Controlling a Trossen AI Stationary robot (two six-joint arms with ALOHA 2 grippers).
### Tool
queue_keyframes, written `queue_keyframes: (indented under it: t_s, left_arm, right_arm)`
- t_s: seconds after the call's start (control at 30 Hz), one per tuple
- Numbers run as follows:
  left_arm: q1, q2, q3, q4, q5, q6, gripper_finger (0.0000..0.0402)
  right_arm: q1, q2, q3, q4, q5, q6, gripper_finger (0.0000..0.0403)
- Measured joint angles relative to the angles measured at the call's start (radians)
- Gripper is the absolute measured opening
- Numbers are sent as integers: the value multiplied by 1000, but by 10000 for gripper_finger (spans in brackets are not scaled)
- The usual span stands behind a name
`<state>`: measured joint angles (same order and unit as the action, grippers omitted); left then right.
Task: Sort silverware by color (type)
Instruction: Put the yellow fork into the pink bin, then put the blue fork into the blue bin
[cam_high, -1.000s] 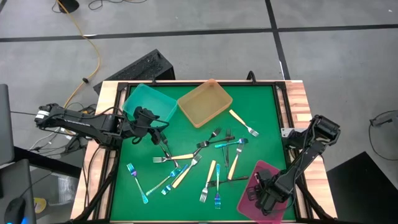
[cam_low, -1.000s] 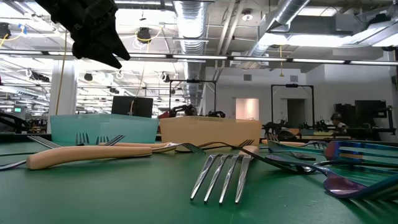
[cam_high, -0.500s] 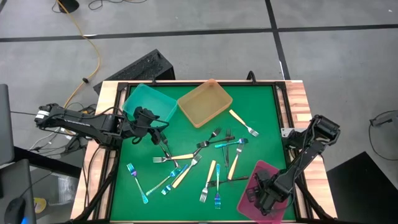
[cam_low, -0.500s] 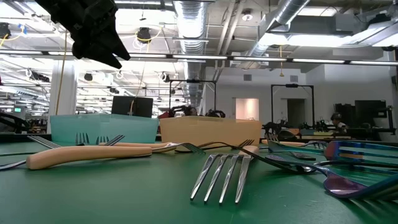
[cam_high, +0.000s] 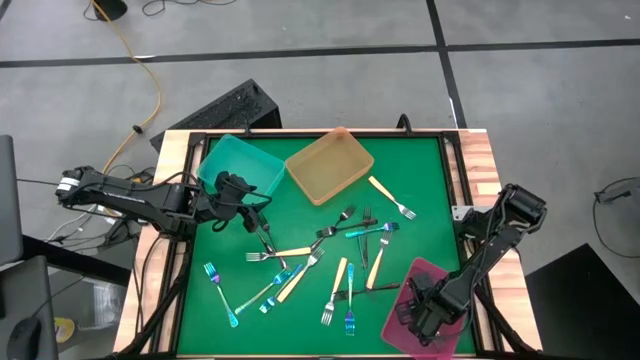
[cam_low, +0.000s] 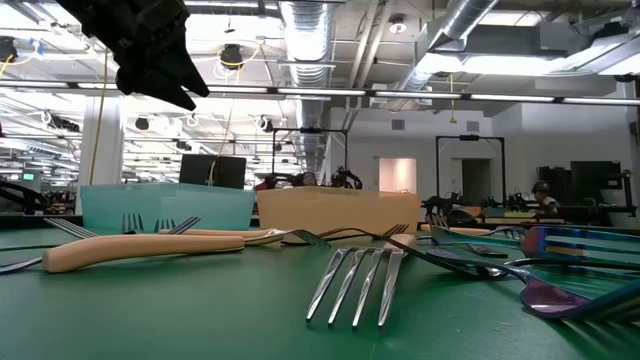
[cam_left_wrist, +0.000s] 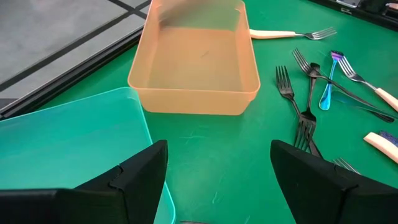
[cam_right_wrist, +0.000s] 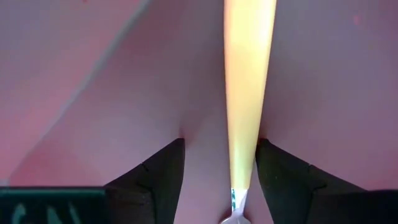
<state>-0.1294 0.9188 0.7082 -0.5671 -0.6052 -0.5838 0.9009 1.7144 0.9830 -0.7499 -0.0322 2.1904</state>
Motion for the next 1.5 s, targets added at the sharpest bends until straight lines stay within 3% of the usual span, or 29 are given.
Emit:
queue_keyframes:
  t_s: [0.4,1.13,1.3,1.5]
  left_arm:
    - [0,0,0,0,0,0,267]
    - [0,0,0,0,-2,22,267]
    - [0,0,0,0,-2,22,267]
    - [0,0,0,1,-2,22,267]
  right_arm:
    - [0,-40,0,-26,-9,0,219]
    - [-15,-239,1,-261,9,-7,219]
    - [-86,-284,1,-333,108,-135,219]
    - [-279,-322,1,-350,281,-433,219]
